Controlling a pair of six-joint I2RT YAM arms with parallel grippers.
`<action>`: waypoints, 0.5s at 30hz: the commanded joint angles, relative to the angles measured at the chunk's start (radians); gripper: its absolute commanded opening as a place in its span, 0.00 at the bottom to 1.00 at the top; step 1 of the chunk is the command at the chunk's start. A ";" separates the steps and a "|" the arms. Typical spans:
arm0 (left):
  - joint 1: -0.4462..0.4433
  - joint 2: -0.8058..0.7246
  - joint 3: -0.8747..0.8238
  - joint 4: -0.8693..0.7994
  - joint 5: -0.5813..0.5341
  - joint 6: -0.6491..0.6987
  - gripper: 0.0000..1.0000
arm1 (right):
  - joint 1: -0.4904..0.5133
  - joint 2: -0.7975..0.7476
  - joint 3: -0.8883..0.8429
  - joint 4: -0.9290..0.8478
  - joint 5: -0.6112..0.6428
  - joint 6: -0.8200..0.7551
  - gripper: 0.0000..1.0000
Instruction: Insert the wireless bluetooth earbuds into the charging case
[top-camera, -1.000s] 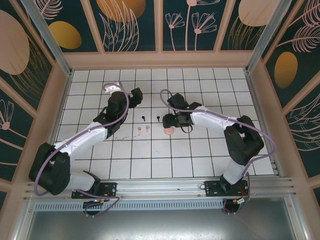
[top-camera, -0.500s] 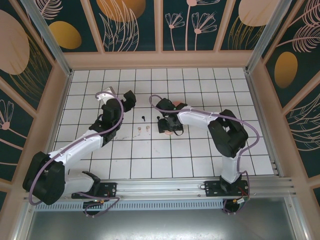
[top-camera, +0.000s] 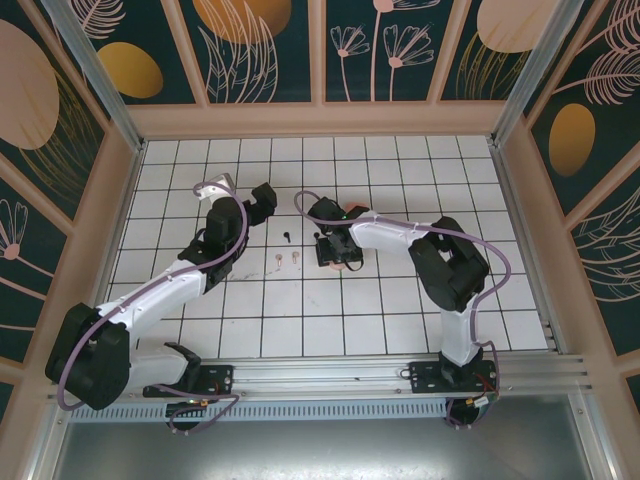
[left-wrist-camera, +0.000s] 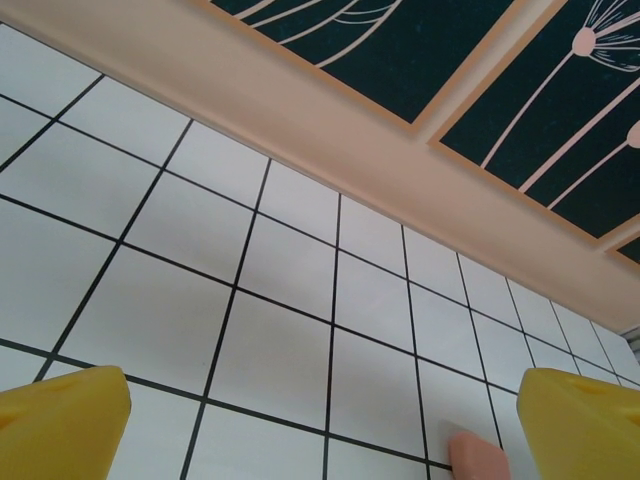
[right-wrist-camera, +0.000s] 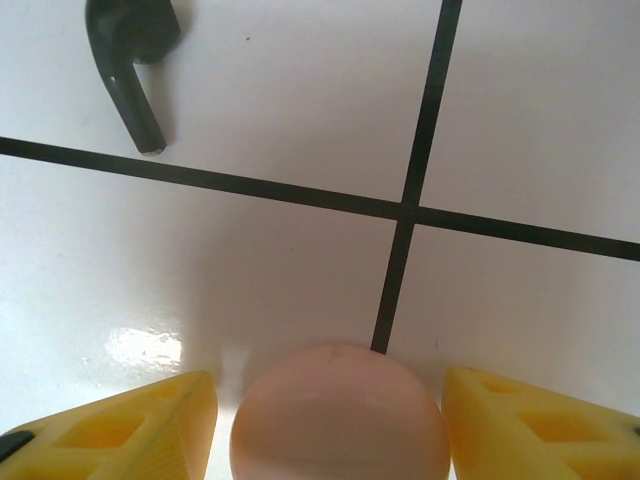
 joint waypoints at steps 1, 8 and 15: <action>0.005 -0.007 0.002 0.004 0.021 -0.023 0.99 | 0.004 0.021 0.005 -0.021 0.008 -0.012 0.60; 0.005 -0.006 0.026 -0.037 0.022 -0.047 0.99 | 0.004 0.020 -0.031 0.004 -0.013 -0.015 0.52; 0.005 0.004 0.057 -0.065 0.060 -0.024 0.99 | 0.002 -0.001 -0.054 0.024 -0.021 -0.018 0.35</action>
